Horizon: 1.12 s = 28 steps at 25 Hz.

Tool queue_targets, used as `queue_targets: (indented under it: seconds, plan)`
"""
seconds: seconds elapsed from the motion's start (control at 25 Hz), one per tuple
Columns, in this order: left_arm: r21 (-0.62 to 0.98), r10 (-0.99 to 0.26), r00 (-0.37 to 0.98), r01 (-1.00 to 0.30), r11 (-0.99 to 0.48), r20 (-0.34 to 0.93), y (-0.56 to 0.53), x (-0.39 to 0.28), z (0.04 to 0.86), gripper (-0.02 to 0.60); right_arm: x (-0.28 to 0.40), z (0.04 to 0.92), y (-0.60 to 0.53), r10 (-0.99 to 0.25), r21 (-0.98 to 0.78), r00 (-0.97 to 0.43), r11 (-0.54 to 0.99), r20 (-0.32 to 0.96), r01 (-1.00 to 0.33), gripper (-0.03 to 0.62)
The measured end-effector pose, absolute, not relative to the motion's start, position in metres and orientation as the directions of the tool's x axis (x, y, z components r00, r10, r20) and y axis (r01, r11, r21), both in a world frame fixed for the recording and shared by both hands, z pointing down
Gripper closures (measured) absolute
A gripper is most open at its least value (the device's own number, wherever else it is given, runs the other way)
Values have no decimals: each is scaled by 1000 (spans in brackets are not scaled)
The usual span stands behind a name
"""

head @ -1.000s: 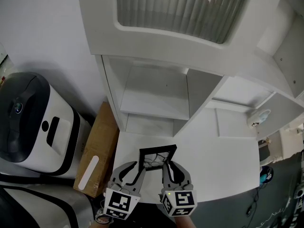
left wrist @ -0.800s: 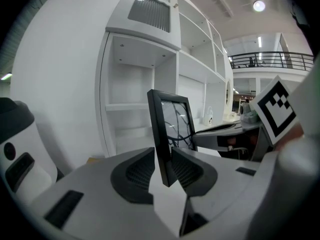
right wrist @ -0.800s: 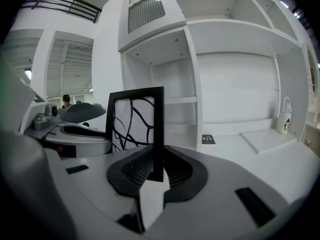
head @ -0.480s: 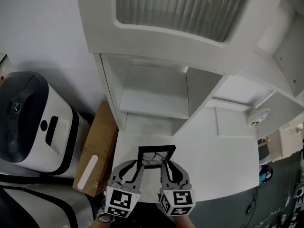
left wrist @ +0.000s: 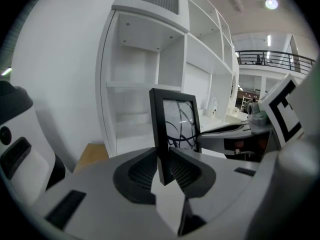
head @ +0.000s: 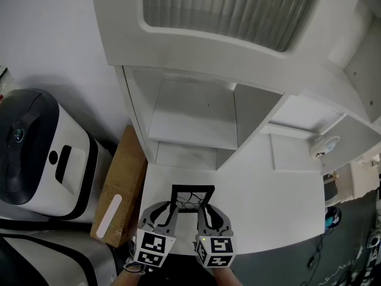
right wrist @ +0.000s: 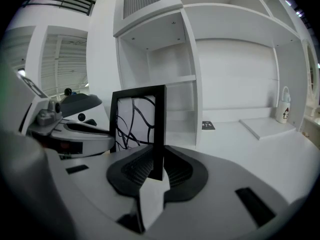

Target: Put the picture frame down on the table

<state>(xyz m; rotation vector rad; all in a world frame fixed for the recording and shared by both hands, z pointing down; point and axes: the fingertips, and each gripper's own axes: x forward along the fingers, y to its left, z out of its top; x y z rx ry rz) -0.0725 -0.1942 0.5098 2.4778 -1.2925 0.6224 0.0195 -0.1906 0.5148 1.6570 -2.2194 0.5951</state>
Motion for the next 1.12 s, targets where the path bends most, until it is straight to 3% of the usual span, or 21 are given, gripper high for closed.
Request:
queue_targets:
  seconds: [0.64,1.12]
  plan:
    - [125,-598,468,-842,-524,650,-199,-79,591,506,13,589,-192,-722,-148,-295,262,625,-954,528]
    - [164,-547,450,-855,-492,706,-210,-85,615,506,6,612,-201,-681,-138,-311,297,663,-945,528]
